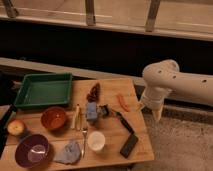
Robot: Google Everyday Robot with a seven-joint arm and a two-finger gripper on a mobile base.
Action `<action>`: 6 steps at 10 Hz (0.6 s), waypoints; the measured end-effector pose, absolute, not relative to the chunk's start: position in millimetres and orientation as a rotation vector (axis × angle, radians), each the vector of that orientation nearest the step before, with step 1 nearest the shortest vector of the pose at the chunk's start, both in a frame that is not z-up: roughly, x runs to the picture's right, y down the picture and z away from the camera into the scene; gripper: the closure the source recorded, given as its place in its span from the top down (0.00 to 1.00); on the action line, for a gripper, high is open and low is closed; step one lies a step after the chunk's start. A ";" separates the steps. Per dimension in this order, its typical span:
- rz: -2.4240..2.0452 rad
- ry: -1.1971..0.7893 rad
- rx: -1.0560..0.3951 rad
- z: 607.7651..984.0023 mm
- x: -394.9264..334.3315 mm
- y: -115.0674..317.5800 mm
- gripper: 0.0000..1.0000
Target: Place eraser in table surface
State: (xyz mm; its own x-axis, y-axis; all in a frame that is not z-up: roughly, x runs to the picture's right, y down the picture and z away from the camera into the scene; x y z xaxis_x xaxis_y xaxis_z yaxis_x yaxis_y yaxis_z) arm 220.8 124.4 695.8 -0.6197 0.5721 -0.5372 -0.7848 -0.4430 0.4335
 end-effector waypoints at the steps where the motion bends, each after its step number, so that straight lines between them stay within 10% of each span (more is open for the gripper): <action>1: 2.105 0.849 -0.398 695.9 220.8 124.5 0.65; 6: 2.000 0.903 -0.473 708.8 194.4 152.3 0.65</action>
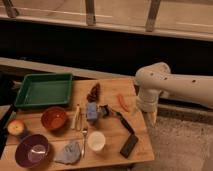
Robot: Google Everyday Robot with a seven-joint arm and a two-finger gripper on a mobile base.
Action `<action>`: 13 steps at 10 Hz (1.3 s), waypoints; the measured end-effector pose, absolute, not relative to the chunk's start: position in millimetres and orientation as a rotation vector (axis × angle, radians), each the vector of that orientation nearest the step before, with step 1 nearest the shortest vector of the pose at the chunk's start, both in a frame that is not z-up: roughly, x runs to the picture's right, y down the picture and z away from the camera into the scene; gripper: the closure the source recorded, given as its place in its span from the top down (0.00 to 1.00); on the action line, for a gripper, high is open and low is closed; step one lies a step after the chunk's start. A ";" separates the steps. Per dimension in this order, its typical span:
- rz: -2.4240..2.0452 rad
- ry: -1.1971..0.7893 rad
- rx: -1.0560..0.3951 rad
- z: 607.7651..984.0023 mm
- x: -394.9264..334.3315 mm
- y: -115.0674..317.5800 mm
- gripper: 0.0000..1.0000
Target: Place eraser in table surface
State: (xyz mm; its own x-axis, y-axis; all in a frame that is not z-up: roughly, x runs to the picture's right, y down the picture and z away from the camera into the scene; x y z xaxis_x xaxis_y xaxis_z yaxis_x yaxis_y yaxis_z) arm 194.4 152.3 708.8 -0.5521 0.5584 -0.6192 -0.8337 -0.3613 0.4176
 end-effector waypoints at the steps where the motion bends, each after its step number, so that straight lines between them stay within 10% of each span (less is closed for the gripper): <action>1: 1.984 0.932 -0.510 714.6 190.9 168.5 0.65; 13: 1.962 1.168 -0.855 755.2 169.0 261.6 0.65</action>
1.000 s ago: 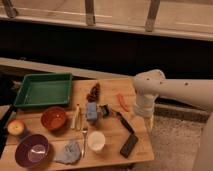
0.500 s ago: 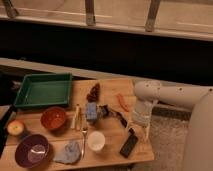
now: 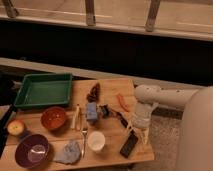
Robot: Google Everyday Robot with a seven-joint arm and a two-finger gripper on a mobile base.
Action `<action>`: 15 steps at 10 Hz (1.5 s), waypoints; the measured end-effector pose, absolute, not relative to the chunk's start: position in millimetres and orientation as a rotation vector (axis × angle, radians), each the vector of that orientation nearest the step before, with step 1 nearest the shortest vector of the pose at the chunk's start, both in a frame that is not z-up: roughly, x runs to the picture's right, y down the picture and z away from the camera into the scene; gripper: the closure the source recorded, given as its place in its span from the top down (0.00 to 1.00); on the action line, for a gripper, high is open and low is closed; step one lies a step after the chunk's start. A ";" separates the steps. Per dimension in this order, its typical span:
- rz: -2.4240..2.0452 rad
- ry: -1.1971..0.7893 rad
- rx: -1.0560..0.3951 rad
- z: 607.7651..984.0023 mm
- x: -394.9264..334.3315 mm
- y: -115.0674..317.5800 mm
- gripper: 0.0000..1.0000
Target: Place eraser in table surface
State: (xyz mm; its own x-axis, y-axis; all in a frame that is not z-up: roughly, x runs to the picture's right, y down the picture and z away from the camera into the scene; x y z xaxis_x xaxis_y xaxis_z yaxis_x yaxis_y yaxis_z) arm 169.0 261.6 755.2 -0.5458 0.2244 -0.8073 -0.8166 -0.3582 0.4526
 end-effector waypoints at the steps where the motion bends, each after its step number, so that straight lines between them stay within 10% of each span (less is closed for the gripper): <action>1: 1.959 1.189 -0.869 759.4 171.5 264.3 0.65; 5: 1.910 1.256 -0.889 772.3 172.0 271.5 0.62; 11: 1.876 1.168 -0.889 766.8 169.9 257.3 0.03; 15: 1.865 1.085 -0.898 756.9 157.5 243.1 0.00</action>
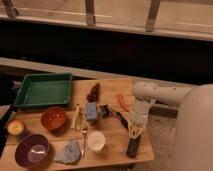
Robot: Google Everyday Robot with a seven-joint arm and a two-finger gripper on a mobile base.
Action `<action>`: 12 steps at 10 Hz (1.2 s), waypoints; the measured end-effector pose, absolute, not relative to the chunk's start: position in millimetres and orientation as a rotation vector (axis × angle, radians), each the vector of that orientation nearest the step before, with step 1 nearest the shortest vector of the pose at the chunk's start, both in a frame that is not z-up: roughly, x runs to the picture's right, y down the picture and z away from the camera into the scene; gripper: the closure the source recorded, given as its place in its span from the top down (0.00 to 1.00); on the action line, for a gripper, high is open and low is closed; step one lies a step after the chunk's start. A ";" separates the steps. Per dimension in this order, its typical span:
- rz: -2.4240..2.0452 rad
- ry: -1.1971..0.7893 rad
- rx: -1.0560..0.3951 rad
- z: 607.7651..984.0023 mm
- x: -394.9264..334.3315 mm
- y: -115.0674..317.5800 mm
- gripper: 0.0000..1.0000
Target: Place eraser in table surface
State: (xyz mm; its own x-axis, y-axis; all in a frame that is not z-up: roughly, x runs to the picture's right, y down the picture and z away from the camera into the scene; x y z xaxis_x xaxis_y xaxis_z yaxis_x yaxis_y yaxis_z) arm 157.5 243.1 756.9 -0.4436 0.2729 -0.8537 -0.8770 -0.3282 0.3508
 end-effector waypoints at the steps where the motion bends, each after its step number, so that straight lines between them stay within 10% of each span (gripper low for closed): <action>1: 1.863 1.073 -0.899 755.3 155.4 241.1 0.00; 12: 1.748 0.749 -0.793 684.7 83.0 169.0 0.00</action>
State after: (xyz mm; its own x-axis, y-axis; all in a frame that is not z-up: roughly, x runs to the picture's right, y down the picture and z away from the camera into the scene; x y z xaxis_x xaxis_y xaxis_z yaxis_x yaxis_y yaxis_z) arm 83.0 169.0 684.7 -0.2525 0.5430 -0.8008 -0.9543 -0.2764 0.1135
